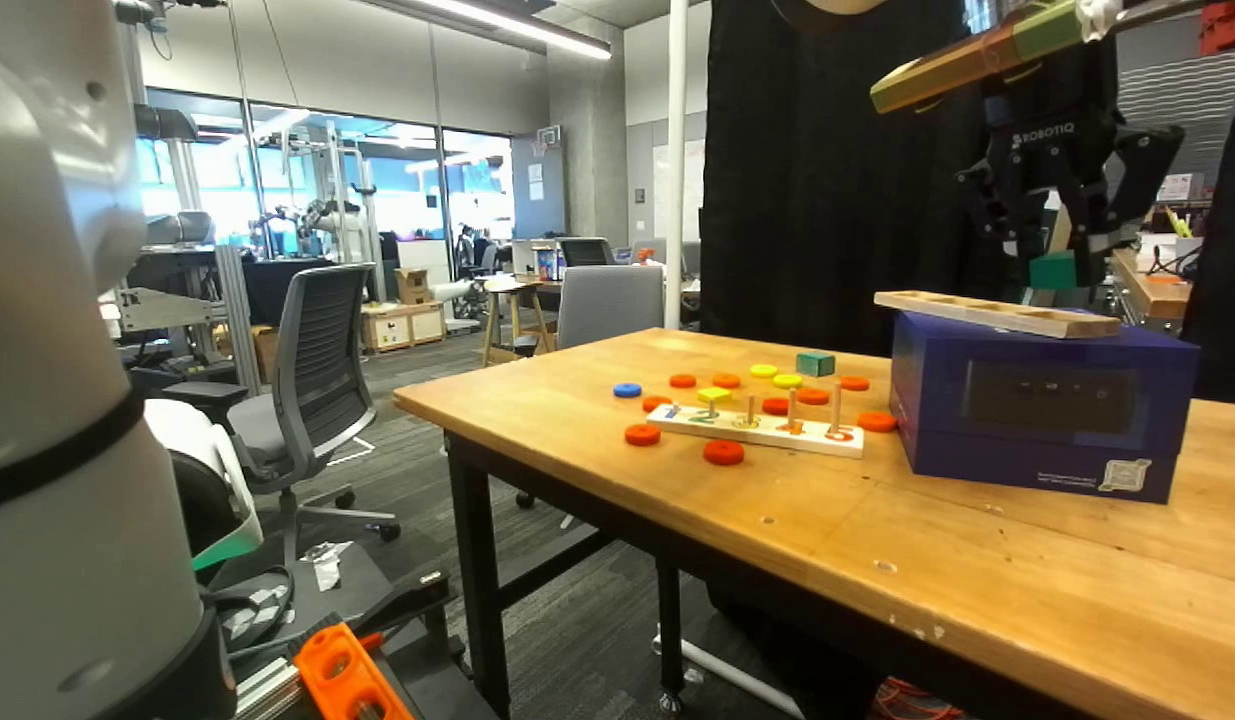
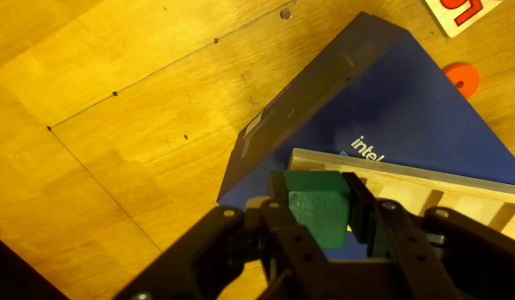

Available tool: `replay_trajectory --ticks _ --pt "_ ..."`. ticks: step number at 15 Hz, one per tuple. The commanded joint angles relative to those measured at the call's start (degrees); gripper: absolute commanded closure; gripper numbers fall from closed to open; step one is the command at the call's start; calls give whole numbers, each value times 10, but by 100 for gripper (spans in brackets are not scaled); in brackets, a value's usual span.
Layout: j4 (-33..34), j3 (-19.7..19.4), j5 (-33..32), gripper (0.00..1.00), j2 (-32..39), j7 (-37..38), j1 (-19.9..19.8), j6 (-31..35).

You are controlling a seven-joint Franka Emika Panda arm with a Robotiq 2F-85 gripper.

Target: Pick up the green block at the front of the table and place it on the wooden board on top of the blue box

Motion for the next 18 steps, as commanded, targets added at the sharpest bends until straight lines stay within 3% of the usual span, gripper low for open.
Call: replay_trajectory --ticks 1,18 --pt "43 1 20 75 24 0 -1 -12" --pt "61 3 84 76 53 -7 -4 -20"
